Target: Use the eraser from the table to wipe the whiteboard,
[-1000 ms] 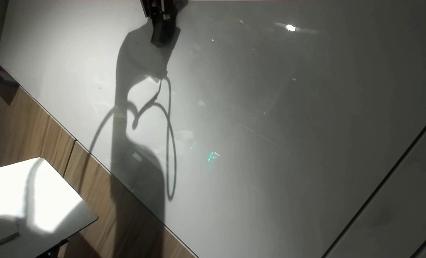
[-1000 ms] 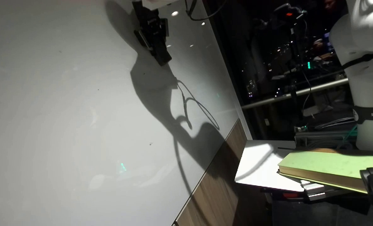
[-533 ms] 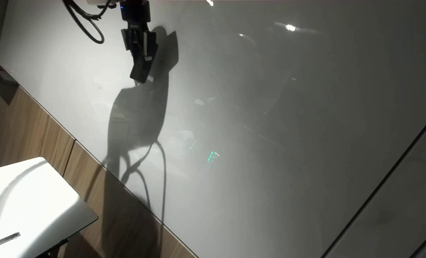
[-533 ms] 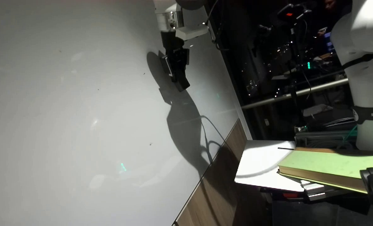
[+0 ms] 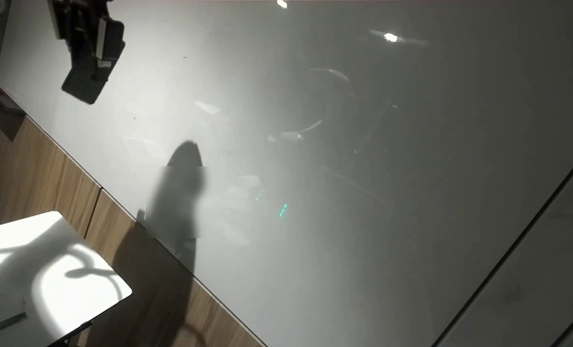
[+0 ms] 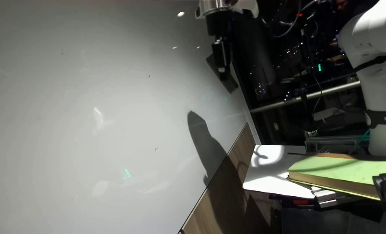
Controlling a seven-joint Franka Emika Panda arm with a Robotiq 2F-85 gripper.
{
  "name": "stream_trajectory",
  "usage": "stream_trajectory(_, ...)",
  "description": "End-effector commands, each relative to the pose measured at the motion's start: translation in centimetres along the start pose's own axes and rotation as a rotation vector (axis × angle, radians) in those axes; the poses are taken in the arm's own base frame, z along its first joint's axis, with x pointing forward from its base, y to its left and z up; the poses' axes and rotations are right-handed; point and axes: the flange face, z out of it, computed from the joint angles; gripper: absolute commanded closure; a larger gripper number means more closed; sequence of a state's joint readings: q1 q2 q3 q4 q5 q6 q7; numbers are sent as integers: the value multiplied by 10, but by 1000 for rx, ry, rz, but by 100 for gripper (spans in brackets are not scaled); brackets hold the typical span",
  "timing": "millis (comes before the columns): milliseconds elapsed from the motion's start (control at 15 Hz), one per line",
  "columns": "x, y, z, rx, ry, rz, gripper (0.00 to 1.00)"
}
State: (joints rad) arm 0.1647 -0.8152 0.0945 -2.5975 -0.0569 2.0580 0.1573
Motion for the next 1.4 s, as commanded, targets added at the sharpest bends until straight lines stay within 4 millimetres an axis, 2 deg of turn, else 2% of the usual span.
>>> stream_trajectory(0, -59, 16, 66, -41, -88, -36, 69)
stream_trajectory(67, -70, 18, 88, -54, -127, -37, 69)
stream_trajectory(133, -44, 17, 85, -64, -167, -38, 69)
stream_trajectory(200, -53, 17, 104, -73, -193, -41, 69)
stream_trajectory(400, -47, 13, 138, -82, -235, -44, 69)
stream_trajectory(667, -40, 16, 193, -65, -281, -38, 69)
stream_trajectory(933, -44, 22, 246, -58, -332, -41, 69)
stream_trajectory(1333, -53, 25, 295, -69, -381, -47, 69)
